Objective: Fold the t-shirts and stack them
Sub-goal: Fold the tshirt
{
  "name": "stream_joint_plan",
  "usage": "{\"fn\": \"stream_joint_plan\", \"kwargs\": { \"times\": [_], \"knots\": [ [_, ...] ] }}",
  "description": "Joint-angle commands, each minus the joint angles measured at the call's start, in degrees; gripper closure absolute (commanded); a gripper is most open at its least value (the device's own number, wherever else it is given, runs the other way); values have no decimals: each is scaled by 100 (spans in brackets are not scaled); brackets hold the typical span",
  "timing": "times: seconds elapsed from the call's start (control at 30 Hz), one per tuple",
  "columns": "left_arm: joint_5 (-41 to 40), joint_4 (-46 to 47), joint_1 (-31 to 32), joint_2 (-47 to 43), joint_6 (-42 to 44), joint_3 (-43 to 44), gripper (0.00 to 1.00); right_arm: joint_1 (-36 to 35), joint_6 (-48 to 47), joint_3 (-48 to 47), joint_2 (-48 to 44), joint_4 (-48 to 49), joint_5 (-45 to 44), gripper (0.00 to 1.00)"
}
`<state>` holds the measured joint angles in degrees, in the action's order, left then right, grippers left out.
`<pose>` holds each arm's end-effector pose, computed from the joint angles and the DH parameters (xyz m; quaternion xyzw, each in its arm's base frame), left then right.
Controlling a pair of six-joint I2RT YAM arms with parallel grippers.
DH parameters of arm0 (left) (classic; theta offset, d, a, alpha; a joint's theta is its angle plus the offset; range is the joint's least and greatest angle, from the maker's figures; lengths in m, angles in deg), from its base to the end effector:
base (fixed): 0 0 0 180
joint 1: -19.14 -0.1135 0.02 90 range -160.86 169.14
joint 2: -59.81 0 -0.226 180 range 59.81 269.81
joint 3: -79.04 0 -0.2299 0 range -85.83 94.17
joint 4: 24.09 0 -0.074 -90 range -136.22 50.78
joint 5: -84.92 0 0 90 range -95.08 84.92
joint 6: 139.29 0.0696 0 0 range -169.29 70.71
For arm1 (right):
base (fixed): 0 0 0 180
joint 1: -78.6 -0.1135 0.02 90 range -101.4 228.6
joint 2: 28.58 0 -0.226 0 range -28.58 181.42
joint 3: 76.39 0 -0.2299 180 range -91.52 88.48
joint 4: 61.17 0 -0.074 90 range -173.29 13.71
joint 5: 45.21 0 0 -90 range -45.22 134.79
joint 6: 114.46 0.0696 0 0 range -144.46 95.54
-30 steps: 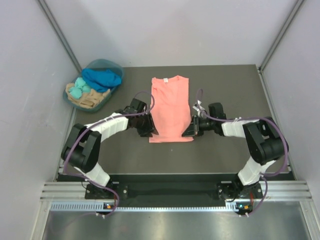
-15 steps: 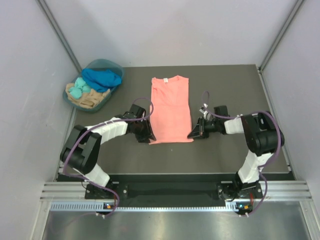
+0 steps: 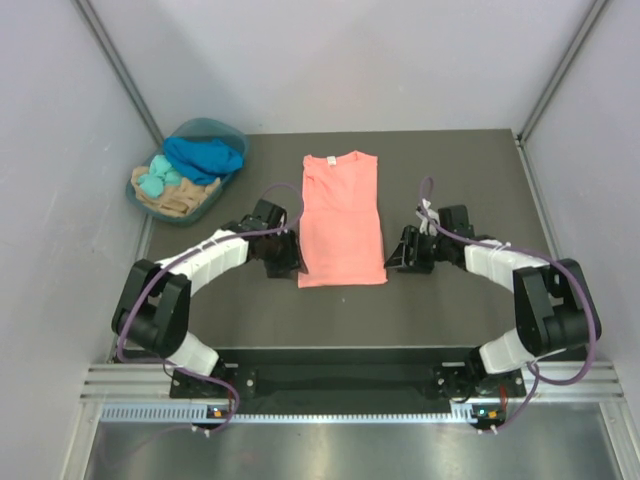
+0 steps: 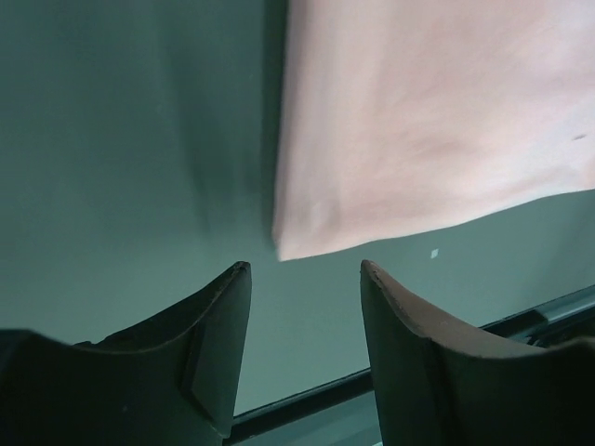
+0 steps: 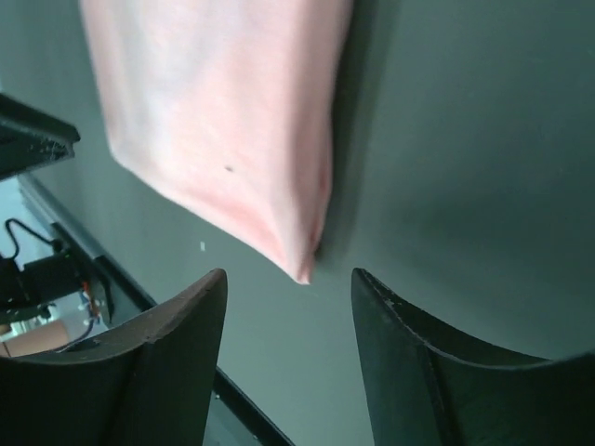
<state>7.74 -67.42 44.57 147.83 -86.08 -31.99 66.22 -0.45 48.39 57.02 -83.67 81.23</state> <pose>0.2600 -0.1407 0.1386 -0.0690 0.9629 -0.2154 0.1471 0.2641 0.1003 0.1189 -0.0078 0.9059 0.3760 0.1947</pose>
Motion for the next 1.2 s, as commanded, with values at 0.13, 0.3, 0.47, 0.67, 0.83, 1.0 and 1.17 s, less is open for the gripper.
{"fn": "stream_joint_plan", "kwargs": {
  "times": [0.13,0.3,0.47,0.67,0.83,1.0,1.17],
  "knots": [
    [28,254,-100,346,50,-533,44,-247,138,247,35,-55,-613,42],
    [-51,325,-135,522,15,-656,45,-256,279,406,264,306,-612,47],
    [-87,386,-187,593,32,-735,50,-352,420,468,387,500,-577,51],
    [133,526,-214,610,32,-744,55,-563,473,441,475,492,-639,53],
    [291,579,-223,672,41,-744,62,-818,491,494,571,448,-920,55],
    [221,492,-232,742,94,-726,87,-862,473,547,607,378,-1122,61],
    [81,299,-232,611,155,-700,100,-862,403,582,466,184,-1351,90]
  ]
}}
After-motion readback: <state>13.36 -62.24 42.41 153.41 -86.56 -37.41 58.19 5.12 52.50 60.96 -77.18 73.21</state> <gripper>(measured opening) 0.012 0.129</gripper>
